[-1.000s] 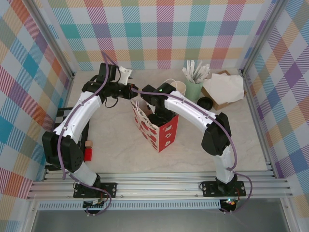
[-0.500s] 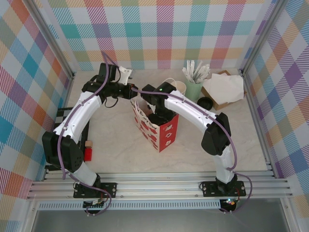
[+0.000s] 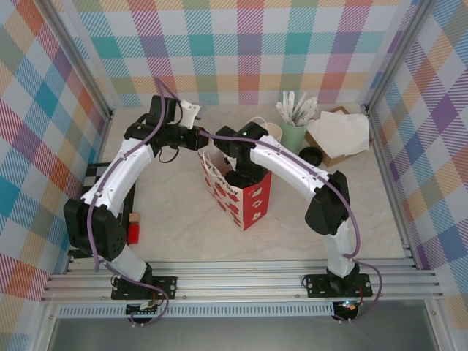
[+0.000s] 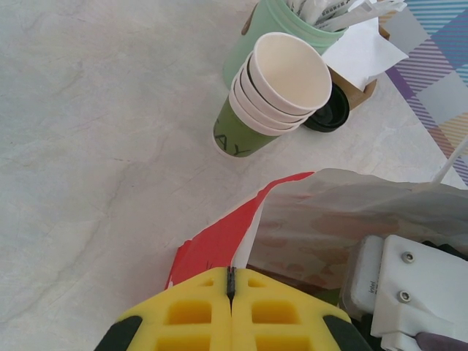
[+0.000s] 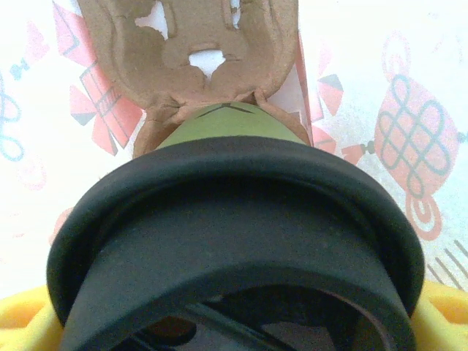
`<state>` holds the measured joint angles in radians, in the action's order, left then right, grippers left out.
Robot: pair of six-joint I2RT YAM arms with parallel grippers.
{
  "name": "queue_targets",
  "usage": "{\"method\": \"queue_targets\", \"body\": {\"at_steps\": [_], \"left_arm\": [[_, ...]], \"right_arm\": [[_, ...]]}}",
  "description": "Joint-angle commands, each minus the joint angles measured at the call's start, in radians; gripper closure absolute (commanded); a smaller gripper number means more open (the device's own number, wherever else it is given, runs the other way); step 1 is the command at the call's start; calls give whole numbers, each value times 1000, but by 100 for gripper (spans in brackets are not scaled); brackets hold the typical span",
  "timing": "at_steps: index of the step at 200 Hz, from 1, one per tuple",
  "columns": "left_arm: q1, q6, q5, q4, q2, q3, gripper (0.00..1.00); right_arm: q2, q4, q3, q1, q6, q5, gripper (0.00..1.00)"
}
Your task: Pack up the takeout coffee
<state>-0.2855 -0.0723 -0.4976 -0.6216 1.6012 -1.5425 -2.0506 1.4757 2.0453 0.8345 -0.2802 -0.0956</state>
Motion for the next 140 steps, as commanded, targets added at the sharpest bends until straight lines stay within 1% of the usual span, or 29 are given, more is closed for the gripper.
{"method": "queue_targets", "body": {"at_steps": [1,52,140], "left_arm": [[5,-21,-4,24,-21,3,100],[5,-20,-21,23,-23,7,100],[4,-23,-13,28,-40,24,100]], "right_arm": [[-31,43,-38,-4,-22,13,40],[-66,36,-24,-5,-14,23,39],[-65,21,-34,-5,-10,24,39]]}}
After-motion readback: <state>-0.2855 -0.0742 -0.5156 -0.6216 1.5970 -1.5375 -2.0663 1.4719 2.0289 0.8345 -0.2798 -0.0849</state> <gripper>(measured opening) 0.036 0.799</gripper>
